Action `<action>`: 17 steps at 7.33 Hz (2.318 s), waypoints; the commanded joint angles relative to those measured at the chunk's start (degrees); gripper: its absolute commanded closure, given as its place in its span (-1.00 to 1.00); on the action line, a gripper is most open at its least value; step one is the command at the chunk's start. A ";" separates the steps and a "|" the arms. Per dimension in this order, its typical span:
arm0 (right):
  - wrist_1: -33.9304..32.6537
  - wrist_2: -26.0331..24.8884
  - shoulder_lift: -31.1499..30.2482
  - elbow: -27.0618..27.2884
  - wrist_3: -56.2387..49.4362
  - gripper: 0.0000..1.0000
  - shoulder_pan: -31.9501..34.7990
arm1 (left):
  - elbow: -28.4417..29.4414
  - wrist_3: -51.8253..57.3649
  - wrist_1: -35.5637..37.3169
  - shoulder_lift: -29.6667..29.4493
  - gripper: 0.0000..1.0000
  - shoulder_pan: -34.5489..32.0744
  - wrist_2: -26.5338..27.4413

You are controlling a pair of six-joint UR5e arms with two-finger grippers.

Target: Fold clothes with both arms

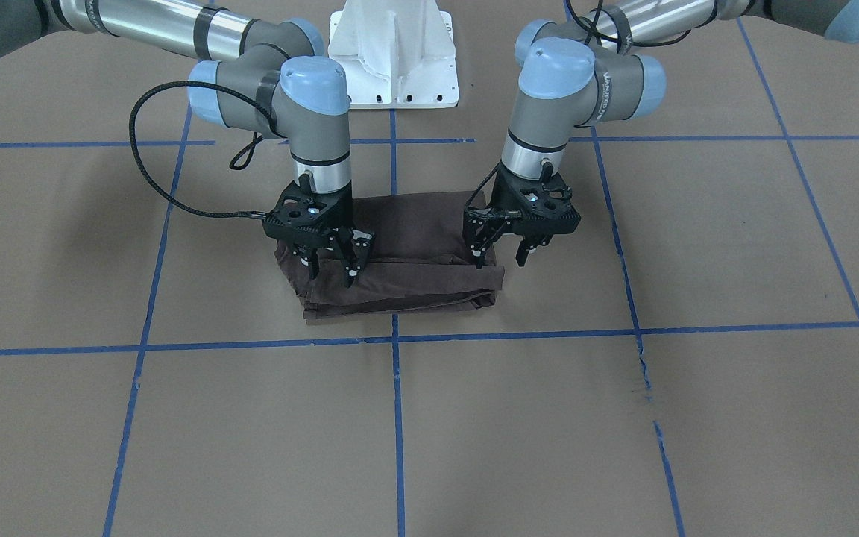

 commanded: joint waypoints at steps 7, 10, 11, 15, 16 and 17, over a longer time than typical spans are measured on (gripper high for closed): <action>-0.51 -10.22 5.49 -8.52 -17.26 -1.00 -8.08 | -0.23 5.47 -0.22 0.85 -1.00 -3.05 -3.91; -0.25 -11.46 6.71 -10.53 -18.49 -1.00 -4.93 | -0.49 5.47 -0.22 0.93 -1.00 -3.05 -3.91; -0.16 -11.46 8.98 -13.50 -18.58 -1.00 -3.09 | -0.75 5.38 -0.22 0.93 -1.00 -3.05 -3.91; 0.28 -10.32 12.08 -20.47 -22.89 -1.00 5.26 | -0.76 5.29 -0.22 1.11 -1.00 -2.87 -3.91; 0.28 -3.53 13.12 -20.30 -22.98 -1.00 8.06 | -0.50 5.21 -0.22 1.11 -1.00 -2.61 -3.91; 0.28 1.85 13.74 -19.78 -23.24 -1.00 10.18 | 0.46 5.21 -0.14 0.41 -1.00 -2.26 -3.91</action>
